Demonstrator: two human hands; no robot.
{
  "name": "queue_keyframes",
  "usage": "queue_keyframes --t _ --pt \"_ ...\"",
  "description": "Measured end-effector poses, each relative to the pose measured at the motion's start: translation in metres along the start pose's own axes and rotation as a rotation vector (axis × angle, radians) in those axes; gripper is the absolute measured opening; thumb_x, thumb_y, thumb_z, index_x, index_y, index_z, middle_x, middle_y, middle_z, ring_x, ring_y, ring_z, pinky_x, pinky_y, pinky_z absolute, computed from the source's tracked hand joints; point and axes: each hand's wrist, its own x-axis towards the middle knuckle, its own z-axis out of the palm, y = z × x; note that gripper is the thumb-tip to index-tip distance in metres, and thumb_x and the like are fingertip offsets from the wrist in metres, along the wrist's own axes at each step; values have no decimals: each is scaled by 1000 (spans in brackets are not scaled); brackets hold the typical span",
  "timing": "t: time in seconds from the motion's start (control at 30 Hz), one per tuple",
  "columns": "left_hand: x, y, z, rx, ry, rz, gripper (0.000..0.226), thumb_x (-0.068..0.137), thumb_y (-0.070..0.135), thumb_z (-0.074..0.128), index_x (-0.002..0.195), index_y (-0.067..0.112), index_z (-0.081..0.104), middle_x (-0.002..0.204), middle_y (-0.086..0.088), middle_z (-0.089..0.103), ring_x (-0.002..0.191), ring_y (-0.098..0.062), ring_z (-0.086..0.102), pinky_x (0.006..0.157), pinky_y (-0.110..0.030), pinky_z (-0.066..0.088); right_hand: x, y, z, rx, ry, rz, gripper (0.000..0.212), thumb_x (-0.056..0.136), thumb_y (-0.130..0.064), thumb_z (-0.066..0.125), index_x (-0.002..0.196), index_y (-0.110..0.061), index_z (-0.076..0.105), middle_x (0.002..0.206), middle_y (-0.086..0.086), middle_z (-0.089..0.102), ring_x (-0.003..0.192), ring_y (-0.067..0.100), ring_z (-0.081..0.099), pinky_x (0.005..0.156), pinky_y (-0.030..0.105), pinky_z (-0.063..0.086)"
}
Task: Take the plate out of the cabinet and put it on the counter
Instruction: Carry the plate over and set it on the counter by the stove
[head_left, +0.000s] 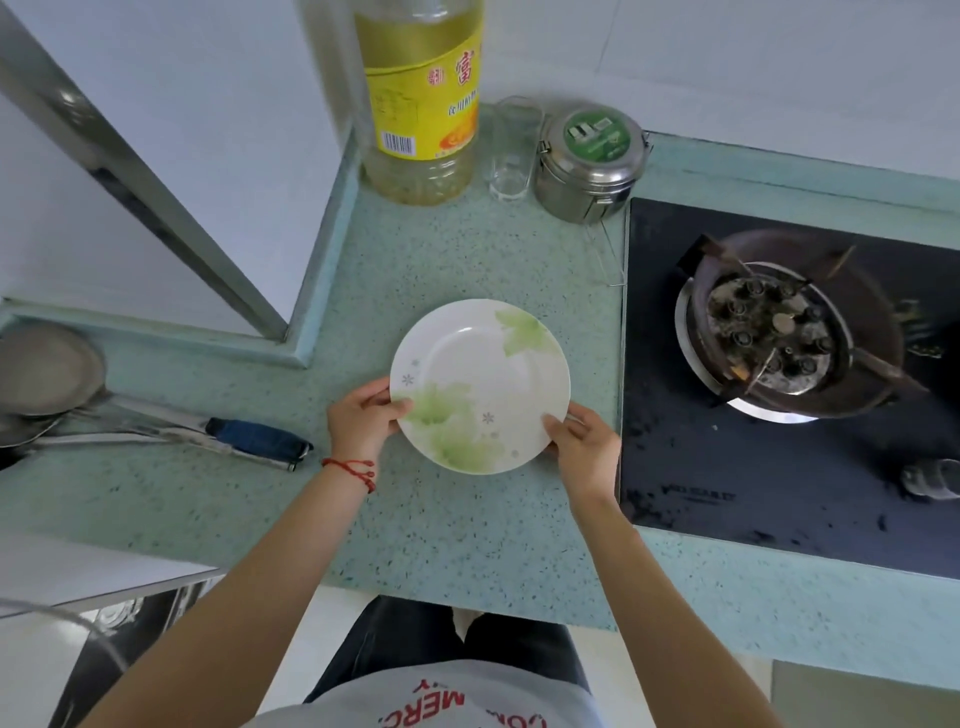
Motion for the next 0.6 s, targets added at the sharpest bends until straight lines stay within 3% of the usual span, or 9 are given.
queue_keyframes --t 0.1,0.2,0.33,0.47,0.6 --pt "9 5 2 12 12 2 45 71 -17 61 114 -3 59 101 -11 65 84 -28 64 57 -20 57 6 -6 6 -12 14 8 31 83 -6 63 114 -6 59 79 -5 68 77 4 64 58 9 53" --pt "15 8 5 14 3 -1 46 71 -18 61 114 -4 58 100 -11 64 74 -19 64 53 -19 56 11 -9 10 -15 26 11 30 82 -5 62 112 -6 60 78 -5 67 75 2 63 59 8 53" --pt "22 9 6 38 -9 -3 46 71 -17 61 115 -3 58 100 -10 64 65 -11 66 55 -19 57 15 -10 13 -36 46 21 31 82 -5 63 112 -6 61 75 -11 65 76 4 63 70 21 53" --pt "25 9 6 52 -18 -4 46 70 -17 62 115 -4 58 101 -11 64 73 -17 64 56 -20 57 16 -11 15 -84 55 13 29 83 -6 63 111 -7 61 72 -13 63 72 -1 60 61 14 45" --pt "29 7 5 91 -11 0 46 69 -16 63 113 -2 60 104 -13 66 81 -25 66 77 -36 57 17 -14 18 -147 78 11 30 83 -7 62 114 -7 60 83 -1 65 80 14 63 65 19 47"
